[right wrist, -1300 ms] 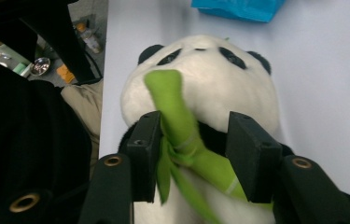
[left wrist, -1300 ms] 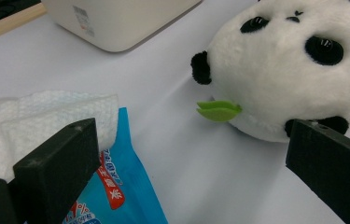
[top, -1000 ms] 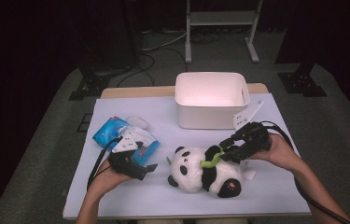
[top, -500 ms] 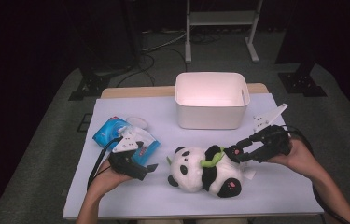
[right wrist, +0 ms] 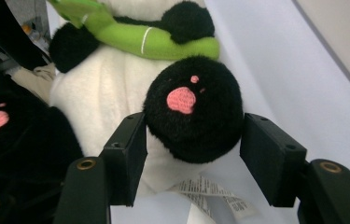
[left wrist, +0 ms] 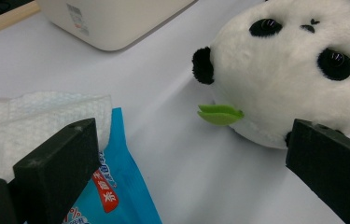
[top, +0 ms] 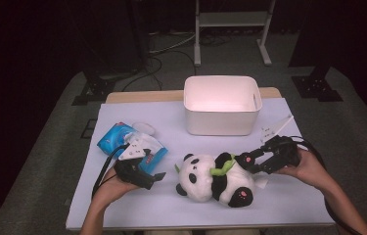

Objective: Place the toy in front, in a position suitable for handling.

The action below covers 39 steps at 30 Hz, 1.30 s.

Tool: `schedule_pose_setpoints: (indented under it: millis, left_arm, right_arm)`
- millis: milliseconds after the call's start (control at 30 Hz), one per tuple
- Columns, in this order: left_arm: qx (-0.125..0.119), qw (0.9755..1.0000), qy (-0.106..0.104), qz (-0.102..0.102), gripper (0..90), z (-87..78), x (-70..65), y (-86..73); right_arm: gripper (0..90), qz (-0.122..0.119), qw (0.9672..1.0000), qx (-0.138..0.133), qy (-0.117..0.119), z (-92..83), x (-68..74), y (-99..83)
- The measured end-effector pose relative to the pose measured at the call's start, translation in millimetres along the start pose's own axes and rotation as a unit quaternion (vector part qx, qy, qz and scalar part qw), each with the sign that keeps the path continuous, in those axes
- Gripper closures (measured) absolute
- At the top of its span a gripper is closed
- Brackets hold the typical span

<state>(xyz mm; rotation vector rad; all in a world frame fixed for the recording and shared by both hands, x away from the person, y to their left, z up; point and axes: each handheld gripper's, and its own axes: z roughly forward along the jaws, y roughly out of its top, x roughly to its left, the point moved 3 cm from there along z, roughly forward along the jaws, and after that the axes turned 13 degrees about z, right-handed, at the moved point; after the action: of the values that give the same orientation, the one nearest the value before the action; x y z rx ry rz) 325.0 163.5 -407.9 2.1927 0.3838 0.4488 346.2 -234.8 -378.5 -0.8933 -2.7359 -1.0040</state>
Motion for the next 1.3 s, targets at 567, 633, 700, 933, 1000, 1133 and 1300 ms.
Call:
schedule_pose_setpoints:
  millis: [567, 633, 700, 933, 1000, 1133, 1300]
  left_arm:
    - [-0.003, 1.0000, 0.003, -0.001, 2.2, -3.1, 1.9, 0.0]
    - [-0.003, 1.0000, 0.003, -0.001, 2.2, -3.3, 2.3, -0.1]
    - [-0.003, 1.0000, 0.003, 0.000, 2.2, -3.6, 2.3, 0.0]
    - [-0.003, 1.0000, 0.002, -0.001, 2.2, -2.4, 2.5, -0.2]
    - [-0.003, 1.0000, 0.001, -0.001, 2.2, -1.6, 2.3, -0.4]
    - [-0.002, 1.0000, 0.000, 0.001, 2.2, -2.3, 2.6, 0.8]
    - [-0.004, 1.0000, 0.003, -0.002, 2.2, -3.2, 3.6, 1.7]
  right_arm:
    - [59.5, -0.037, 0.9993, -0.003, -0.008, -0.5, -8.8, 31.9]
    - [59.4, -0.036, 0.9993, -0.003, -0.007, -1.3, -10.0, 33.3]
    - [58.4, -0.021, 0.9997, -0.001, -0.012, 0.1, -19.0, 34.1]
    - [50.8, 0.021, 0.9995, -0.021, 0.008, 5.9, -30.0, 13.3]
    - [49.5, 0.026, 0.9992, -0.028, 0.013, 4.0, -31.3, 7.1]
    - [46.6, 0.035, 0.9987, -0.034, 0.012, 0.9, -31.8, -2.1]
    - [43.3, 0.048, 0.9975, -0.051, 0.010, -4.8, -34.7, -17.0]
